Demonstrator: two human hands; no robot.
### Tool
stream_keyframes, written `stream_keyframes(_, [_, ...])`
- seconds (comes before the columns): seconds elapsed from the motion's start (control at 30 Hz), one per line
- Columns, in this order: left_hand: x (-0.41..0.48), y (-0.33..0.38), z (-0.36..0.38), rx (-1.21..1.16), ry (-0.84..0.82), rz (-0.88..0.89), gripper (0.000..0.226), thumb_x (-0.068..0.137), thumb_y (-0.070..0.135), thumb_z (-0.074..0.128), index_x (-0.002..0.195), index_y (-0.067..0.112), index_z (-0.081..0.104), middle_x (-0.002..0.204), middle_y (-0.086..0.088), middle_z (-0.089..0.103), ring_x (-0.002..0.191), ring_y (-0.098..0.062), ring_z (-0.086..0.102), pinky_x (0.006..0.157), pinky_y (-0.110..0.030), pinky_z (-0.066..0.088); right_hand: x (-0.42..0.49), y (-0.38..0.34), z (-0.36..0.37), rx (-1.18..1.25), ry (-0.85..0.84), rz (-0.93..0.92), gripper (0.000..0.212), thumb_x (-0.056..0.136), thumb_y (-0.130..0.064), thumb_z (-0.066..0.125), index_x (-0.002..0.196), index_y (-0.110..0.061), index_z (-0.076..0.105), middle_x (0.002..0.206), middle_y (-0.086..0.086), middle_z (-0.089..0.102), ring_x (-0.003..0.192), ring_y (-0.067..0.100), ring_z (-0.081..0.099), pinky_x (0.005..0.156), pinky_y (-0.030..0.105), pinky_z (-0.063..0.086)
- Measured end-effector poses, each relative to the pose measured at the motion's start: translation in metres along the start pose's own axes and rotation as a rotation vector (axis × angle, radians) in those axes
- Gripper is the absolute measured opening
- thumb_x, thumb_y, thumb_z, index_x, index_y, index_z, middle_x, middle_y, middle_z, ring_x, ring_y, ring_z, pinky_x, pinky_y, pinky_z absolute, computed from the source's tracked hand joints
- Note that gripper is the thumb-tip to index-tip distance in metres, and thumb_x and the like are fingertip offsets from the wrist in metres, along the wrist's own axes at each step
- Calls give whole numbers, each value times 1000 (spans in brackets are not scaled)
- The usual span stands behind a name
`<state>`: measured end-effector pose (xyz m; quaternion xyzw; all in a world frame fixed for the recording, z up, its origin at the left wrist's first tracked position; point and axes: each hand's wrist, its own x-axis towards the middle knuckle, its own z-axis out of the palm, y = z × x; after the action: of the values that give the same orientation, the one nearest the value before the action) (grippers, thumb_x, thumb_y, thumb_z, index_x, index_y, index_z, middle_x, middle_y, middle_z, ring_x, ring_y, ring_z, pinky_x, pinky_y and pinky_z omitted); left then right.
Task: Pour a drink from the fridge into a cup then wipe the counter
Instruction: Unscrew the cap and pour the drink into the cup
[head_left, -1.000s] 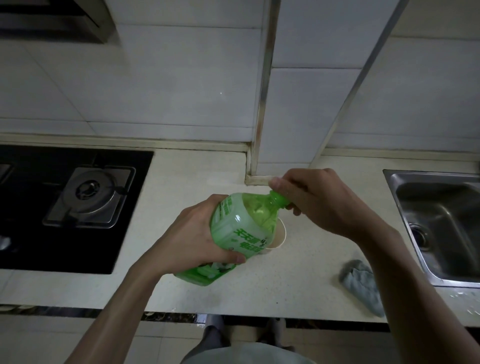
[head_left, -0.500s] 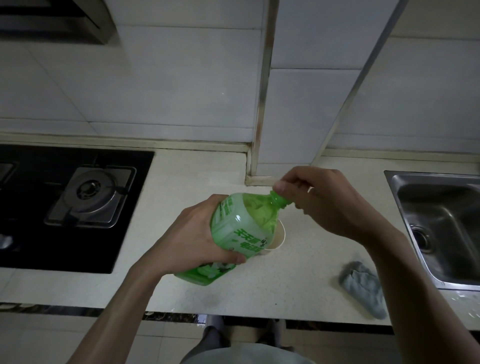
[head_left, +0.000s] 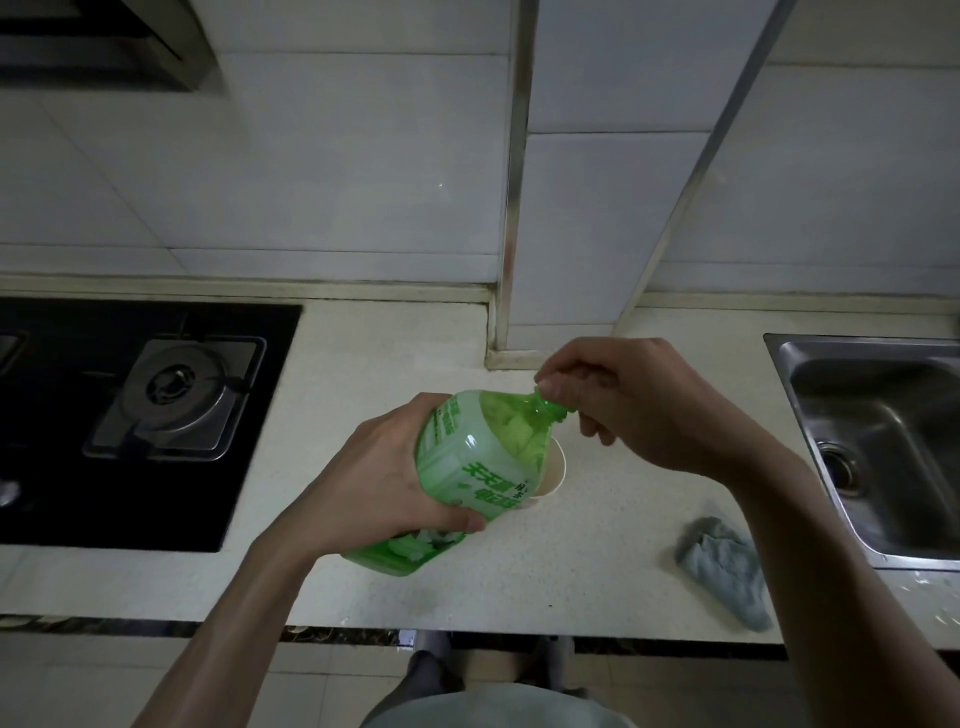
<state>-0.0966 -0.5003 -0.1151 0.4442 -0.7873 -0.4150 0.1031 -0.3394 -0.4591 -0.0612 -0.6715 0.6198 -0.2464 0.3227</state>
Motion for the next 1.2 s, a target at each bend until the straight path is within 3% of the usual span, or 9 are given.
stream_keyframes(0.07, [0,-1,0,9,3,4,90,47,47,92,123,44,45,106,25,60,96,9,58,74,-13,47,-1,2,-2,-6,-25,-4,17,91,-23,62,107,-21,67,59,-26,59,56,-5,61,53,10,47])
stream_keyframes(0.13, [0,-3,0,14,5,-3,90,47,47,92,124,43,45,106,25,60,96,10,57,75,-14,47,-2,2,-4,-27,-20,-41,24,88,-18,66,112,-23,65,73,-26,56,65,-4,63,59,10,49])
stream_keyframes(0.2, [0,-5,0,16,10,-10,91,46,47,92,124,41,46,106,23,61,95,9,58,75,-15,48,-3,5,-5,-37,31,-104,29,86,-15,68,113,-23,65,87,-24,56,72,-1,64,64,11,51])
stream_keyframes(0.27, [1,-8,-1,27,14,-6,91,46,48,92,124,40,46,106,23,61,95,8,58,75,-15,48,-7,11,-6,5,113,-117,29,85,-13,68,112,-23,64,88,-20,58,71,1,65,61,9,50])
stream_keyframes(0.37, [0,-13,0,40,15,0,94,46,51,91,127,41,44,108,23,60,97,7,57,77,-16,47,-14,27,-3,140,213,-27,28,86,-14,66,112,-24,62,82,-11,66,67,4,67,61,12,52])
stream_keyframes(0.53, [2,-30,6,94,16,-14,94,48,53,89,128,41,42,111,26,57,101,8,55,77,-13,44,-27,76,29,461,299,228,22,89,-13,66,111,-17,68,91,1,73,68,12,68,66,25,57])
stream_keyframes(0.7, [6,-50,19,182,-17,-45,93,48,56,87,128,40,42,112,26,55,101,2,55,82,-22,47,-36,120,69,503,322,423,21,89,-17,68,110,-15,70,85,0,73,68,16,69,66,27,56])
stream_keyframes(0.9, [10,-67,34,191,-38,-93,91,49,53,88,126,38,42,109,22,56,98,-2,56,78,-25,47,-38,129,93,518,294,482,19,88,-15,70,107,-13,71,87,5,71,67,20,69,66,30,58])
stream_keyframes(1.2, [15,-74,43,223,-53,-108,90,51,54,86,127,37,41,109,20,54,96,-5,56,77,-27,48,-40,132,104,496,250,512,22,89,-17,69,110,-13,70,91,3,71,69,18,70,59,17,53])
